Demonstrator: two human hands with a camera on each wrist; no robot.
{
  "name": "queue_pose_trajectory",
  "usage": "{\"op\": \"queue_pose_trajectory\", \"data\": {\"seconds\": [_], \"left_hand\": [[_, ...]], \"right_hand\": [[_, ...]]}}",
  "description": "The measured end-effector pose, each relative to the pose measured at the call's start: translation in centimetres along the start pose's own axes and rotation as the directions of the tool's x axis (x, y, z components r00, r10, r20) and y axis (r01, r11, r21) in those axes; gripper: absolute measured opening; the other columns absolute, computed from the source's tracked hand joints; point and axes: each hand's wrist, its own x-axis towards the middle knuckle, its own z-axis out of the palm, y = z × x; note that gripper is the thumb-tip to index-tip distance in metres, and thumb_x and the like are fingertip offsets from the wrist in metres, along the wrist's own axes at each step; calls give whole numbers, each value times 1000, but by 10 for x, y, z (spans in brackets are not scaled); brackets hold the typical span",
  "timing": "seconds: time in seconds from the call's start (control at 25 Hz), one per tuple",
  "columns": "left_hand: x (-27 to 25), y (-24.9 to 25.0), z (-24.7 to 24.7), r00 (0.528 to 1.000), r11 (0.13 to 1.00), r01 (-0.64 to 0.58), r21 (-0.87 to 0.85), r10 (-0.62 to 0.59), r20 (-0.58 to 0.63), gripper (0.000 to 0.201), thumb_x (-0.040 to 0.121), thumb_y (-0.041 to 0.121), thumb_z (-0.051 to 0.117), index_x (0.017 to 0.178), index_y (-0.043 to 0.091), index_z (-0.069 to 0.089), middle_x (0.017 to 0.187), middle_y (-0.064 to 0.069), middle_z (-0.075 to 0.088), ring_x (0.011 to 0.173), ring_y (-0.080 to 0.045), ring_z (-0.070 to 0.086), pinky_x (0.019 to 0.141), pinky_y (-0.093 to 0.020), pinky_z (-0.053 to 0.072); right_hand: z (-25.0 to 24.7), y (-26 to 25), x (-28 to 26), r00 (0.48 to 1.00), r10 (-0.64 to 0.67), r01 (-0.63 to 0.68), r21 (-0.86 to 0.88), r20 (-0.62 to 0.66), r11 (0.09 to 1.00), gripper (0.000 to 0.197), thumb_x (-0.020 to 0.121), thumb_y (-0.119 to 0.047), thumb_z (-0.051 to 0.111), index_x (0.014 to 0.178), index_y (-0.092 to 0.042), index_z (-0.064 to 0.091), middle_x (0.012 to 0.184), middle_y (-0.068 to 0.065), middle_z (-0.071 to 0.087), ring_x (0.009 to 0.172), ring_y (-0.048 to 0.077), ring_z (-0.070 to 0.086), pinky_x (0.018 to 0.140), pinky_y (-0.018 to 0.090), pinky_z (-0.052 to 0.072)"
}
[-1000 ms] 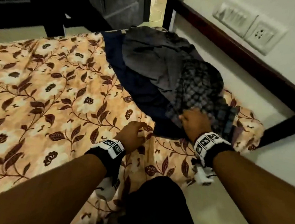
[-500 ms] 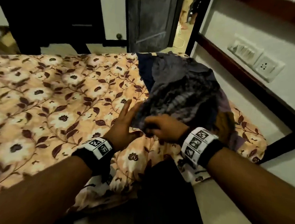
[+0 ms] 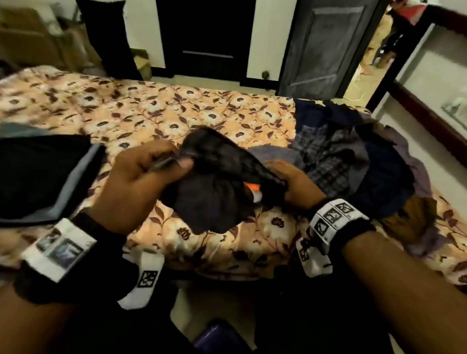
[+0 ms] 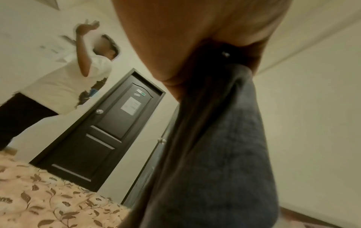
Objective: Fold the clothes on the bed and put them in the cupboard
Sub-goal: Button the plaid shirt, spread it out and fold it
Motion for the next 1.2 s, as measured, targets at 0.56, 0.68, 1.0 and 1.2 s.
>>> {"op": "queue_pose_trajectory", "data": {"seconds": [0.56, 0.68, 1.0, 1.2], "left_hand": [[-19, -43, -176, 575, 940, 338, 52, -162, -802, 18, 83, 40, 71, 94, 27, 65, 94, 8, 66, 79, -4, 61, 69, -16, 50], [-15, -64, -93, 725, 929, 367, 48, -254, -640, 15, 83, 18, 71, 95, 9, 72, 87, -7, 67, 81, -15, 58, 75, -27, 46], [-59, -141, 86, 769, 813, 520, -261, -579, -270, 23, 90, 14, 68, 112, 13, 68, 107, 2, 70, 97, -3, 64, 88, -20, 51], [-66, -153, 90, 666, 690, 562, -456, -704, -246, 31, 94, 16, 61, 123, 5, 65, 117, -4, 69, 113, -17, 63, 98, -36, 51]], "right_hand": [[-104, -123, 6, 981, 54, -29, 135, -186, 990, 11, 79, -22, 75, 87, -20, 68, 75, -11, 66, 70, -1, 61, 65, 13, 47], [-47, -75, 12, 916, 196, -231, -58, -350, 971, 17, 76, -27, 78, 78, -12, 71, 82, 14, 63, 75, 22, 58, 66, 24, 37], [97, -28, -58, 566, 823, -350, 894, -37, 280, 29, 78, -5, 74, 81, -15, 47, 82, 12, 58, 74, 22, 59, 69, 38, 52], [109, -13, -68, 581, 776, -195, 967, 247, -162, 21, 79, 1, 66, 80, -12, 50, 61, 3, 66, 52, 9, 65, 54, 24, 56]]}}
